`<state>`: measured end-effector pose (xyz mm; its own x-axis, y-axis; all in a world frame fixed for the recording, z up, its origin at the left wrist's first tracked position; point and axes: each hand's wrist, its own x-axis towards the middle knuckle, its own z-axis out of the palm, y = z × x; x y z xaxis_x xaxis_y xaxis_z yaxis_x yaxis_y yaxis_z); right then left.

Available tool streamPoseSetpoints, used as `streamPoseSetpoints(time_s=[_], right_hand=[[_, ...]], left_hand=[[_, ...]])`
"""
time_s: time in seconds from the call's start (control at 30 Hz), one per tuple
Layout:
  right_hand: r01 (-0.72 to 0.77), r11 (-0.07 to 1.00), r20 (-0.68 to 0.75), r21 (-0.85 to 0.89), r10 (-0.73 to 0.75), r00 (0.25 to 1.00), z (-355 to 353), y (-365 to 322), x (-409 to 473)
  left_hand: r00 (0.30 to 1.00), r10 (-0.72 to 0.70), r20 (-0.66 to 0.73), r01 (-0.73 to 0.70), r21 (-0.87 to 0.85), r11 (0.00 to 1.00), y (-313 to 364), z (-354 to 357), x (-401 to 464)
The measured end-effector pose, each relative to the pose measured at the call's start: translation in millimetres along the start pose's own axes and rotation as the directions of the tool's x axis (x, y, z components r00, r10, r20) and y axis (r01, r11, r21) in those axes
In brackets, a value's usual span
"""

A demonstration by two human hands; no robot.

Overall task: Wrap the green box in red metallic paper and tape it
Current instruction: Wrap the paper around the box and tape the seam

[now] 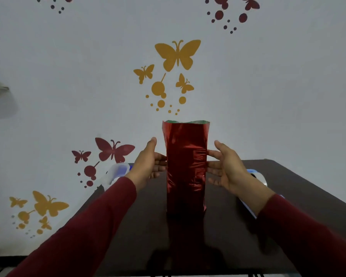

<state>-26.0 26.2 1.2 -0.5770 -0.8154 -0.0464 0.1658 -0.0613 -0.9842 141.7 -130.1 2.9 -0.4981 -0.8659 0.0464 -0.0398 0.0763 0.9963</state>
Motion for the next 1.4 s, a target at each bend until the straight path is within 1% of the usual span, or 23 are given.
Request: streamPoseSetpoints(time_s=[0.1, 0.17, 0.27, 0.47, 0.5, 0.53, 0.57, 0.6, 0.63, 0.67, 0.7, 0.77, 0.8, 0.87, 0.93, 1.03, 1.1, 1.17, 1.2, 1.23, 1.3, 1.33, 1.4], right_hand=[[-0.057, 0.998, 0.026, -0.020, 0.057, 0.998, 4.1, 6.3, -0.8], [-0.045, 0.999, 0.044, -0.001, 0.045, 0.998, 6.8, 12.6, -3.2], [-0.005, 1.000, 0.053, 0.006, 0.005, 0.999, 12.5, 12.3, -5.1], [0.011, 1.000, 0.062, -0.001, -0.011, 0.998, 13.0, 17.9, 1.8], [0.012, 1.000, 0.060, 0.009, -0.013, 0.998, 10.8, 20.9, 2.9], [0.017, 1.000, 0.054, 0.015, -0.018, 0.998, 7.9, 23.3, 3.2], [0.031, 1.000, 0.043, 0.007, -0.031, 0.999, 4.9, 25.0, 3.4], [0.051, 0.999, 0.027, -0.012, -0.051, 0.998, 1.5, 25.8, 2.3], [0.077, 0.996, 0.000, -0.034, -0.077, 0.997, -1.9, 25.7, 0.1], [0.104, 0.993, -0.032, -0.050, -0.106, 0.994, -6.4, 25.4, -4.4], [0.133, 0.989, -0.062, -0.061, -0.137, 0.989, -9.8, 25.2, -8.6], [0.202, 0.975, -0.118, -0.091, -0.212, 0.970, -21.2, 24.8, -20.8], [0.234, 0.964, -0.147, -0.125, -0.251, 0.957, -28.0, 24.4, -27.7], [0.278, 0.929, -0.208, -0.245, -0.330, 0.921, -44.6, 23.5, -42.5], [0.288, 0.856, -0.266, -0.429, -0.424, 0.866, -67.1, 23.4, -53.4], [0.198, 0.718, -0.322, -0.667, -0.517, 0.793, -105.8, 25.3, -60.7], [0.087, 0.653, -0.364, -0.753, -0.523, 0.771, -131.6, 28.8, -58.9], [-0.055, 0.602, -0.400, -0.797, -0.456, 0.795, -154.8, 33.9, -52.6], [-0.110, 0.613, -0.421, -0.782, -0.390, 0.819, -164.3, 35.8, -47.8], [-0.158, 0.676, -0.452, -0.720, -0.284, 0.845, -171.1, 37.3, -42.8], [-0.249, 0.830, -0.478, -0.499, -0.024, 0.878, -174.1, 37.2, -36.0], [-0.290, 0.875, -0.463, -0.387, 0.088, 0.882, -174.5, 36.1, -32.9], [-0.360, 0.889, -0.405, -0.284, 0.229, 0.885, -176.6, 32.9, -27.6]], left_hand=[[0.998, -0.066, 0.010, 0.066, 0.013, 0.998, -4.6, 1.6, -2.0], [0.996, -0.090, 0.014, 0.090, -0.015, 0.996, -10.9, 1.7, -4.1], [0.998, -0.059, -0.007, 0.058, -0.052, 0.997, -9.1, 1.4, -7.2], [0.999, -0.046, -0.003, 0.046, 0.005, 0.999, -10.0, -6.2, -13.7], [0.999, -0.014, -0.031, 0.014, 0.021, 1.000, -10.3, -5.7, -14.8], [0.995, 0.056, -0.088, -0.053, 0.041, 0.998, -10.5, -3.5, -17.1], [0.971, 0.172, -0.165, -0.161, 0.075, 0.984, -10.1, -0.4, -21.8], [0.916, 0.322, -0.241, -0.299, 0.126, 0.946, -9.6, 3.4, -28.5], [0.829, 0.478, -0.291, -0.440, 0.189, 0.878, -9.0, 7.8, -37.3], [0.735, 0.612, -0.293, -0.556, 0.257, 0.790, -8.3, 14.8, -47.5], [0.653, 0.717, -0.244, -0.645, 0.316, 0.695, -8.4, 20.5, -56.8], [0.536, 0.842, -0.062, -0.767, 0.381, 0.516, -11.1, 38.7, -69.0], [0.492, 0.870, 0.039, -0.807, 0.395, 0.439, -13.8, 49.4, -70.9], [0.432, 0.881, 0.194, -0.861, 0.379, 0.339, -21.0, 73.9, -71.7], [0.426, 0.856, 0.293, -0.886, 0.329, 0.328, -31.2, 101.3, -67.8], [0.517, 0.721, 0.462, -0.856, 0.290, 0.428, -50.1, 145.3, -54.3], [0.573, 0.593, 0.566, -0.814, 0.309, 0.491, -61.0, 174.8, -43.6], [0.594, 0.500, 0.631, -0.787, 0.327, 0.522, -68.5, 201.3, -34.7], [0.594, 0.474, 0.650, -0.784, 0.337, 0.521, -71.1, 212.7, -30.7], [0.592, 0.461, 0.661, -0.786, 0.347, 0.511, -73.8, 222.7, -26.2], [0.587, 0.453, 0.671, -0.794, 0.368, 0.484, -77.3, 234.3, -17.5], [0.588, 0.446, 0.675, -0.794, 0.376, 0.477, -78.6, 237.2, -12.9], [0.599, 0.417, 0.684, -0.785, 0.397, 0.475, -81.0, 240.7, -5.9]])
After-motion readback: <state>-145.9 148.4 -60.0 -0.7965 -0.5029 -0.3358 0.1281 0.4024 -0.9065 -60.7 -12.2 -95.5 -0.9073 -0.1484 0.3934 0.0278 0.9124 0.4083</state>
